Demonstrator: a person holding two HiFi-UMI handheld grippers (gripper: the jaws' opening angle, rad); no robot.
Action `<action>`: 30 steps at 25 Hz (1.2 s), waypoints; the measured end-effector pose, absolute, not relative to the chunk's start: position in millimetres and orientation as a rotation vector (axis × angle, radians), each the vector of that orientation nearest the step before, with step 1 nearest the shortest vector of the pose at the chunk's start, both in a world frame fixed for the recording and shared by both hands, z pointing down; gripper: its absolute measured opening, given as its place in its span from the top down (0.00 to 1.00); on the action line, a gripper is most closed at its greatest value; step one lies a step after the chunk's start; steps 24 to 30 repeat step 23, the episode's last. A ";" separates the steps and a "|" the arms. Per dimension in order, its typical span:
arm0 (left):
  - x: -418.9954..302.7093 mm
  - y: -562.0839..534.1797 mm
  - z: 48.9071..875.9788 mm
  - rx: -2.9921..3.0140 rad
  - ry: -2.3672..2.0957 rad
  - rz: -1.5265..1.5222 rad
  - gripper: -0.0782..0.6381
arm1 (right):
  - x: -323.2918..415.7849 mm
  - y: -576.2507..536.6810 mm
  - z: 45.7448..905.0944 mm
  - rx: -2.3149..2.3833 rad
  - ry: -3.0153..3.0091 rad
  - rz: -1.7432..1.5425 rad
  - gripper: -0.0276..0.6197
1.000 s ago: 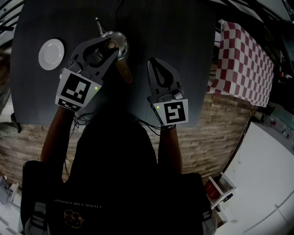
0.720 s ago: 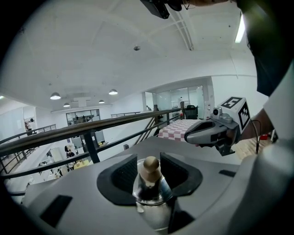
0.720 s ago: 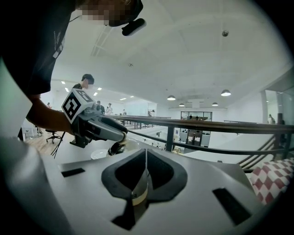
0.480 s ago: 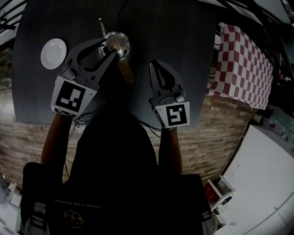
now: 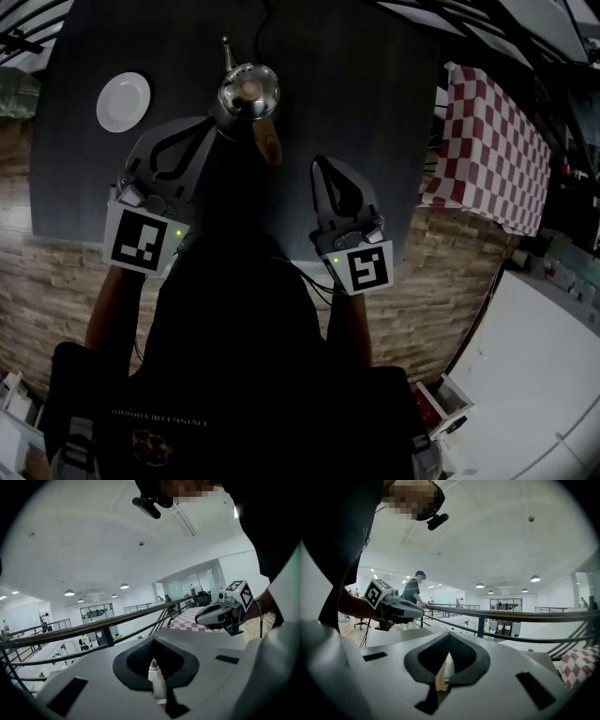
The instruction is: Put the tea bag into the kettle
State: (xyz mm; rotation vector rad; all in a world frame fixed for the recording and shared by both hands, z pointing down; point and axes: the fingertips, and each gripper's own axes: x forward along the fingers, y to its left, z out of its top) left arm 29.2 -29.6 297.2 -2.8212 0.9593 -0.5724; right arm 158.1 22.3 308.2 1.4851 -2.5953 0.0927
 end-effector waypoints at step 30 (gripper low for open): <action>5.1 66.4 300.6 -2.896 0.977 -0.563 0.88 | 104.7 85.8 285.7 1.366 -2.687 0.040 0.93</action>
